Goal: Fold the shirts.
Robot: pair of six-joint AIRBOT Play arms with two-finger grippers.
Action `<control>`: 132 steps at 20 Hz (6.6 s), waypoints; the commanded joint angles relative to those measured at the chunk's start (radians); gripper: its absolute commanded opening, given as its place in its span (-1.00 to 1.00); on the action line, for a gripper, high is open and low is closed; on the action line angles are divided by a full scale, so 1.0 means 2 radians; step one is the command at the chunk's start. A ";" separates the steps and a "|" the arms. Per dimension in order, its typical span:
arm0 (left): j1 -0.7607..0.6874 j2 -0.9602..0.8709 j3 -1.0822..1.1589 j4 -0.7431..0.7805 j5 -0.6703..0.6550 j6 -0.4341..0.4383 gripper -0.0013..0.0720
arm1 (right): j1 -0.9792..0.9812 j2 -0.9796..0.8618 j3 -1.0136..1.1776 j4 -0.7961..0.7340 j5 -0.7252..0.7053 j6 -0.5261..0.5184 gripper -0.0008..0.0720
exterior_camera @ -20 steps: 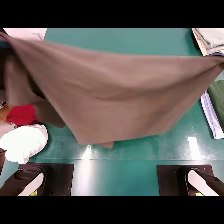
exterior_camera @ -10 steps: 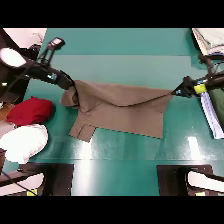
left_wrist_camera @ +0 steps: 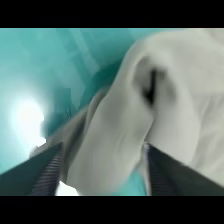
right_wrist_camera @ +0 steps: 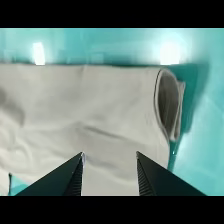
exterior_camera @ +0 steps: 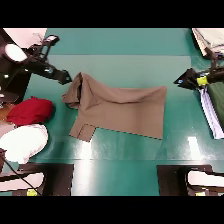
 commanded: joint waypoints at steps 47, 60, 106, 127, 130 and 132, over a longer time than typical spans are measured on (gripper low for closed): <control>-0.045 0.110 -0.265 -0.130 0.002 -0.039 -0.90 | 0.100 0.216 -0.461 0.015 -0.154 -0.029 -0.94; -0.044 0.195 0.372 -0.129 -0.008 -0.062 -0.90 | 0.014 0.329 0.159 0.011 -0.129 -0.016 -0.94; 0.104 -0.029 -0.031 -0.107 -0.146 -0.065 0.65 | 0.049 -0.037 0.109 -0.078 0.065 0.001 0.54; 0.101 0.239 -0.505 -0.111 -0.006 -0.009 0.65 | 0.047 0.167 -0.153 -0.078 -0.035 -0.008 0.54; 0.101 0.239 -0.516 -0.123 0.004 -0.009 0.65 | 0.047 0.167 -0.153 -0.077 -0.035 -0.008 0.54; 0.101 0.239 -0.516 -0.132 0.004 -0.009 -0.02 | 0.047 0.167 -0.153 -0.077 -0.036 -0.008 0.54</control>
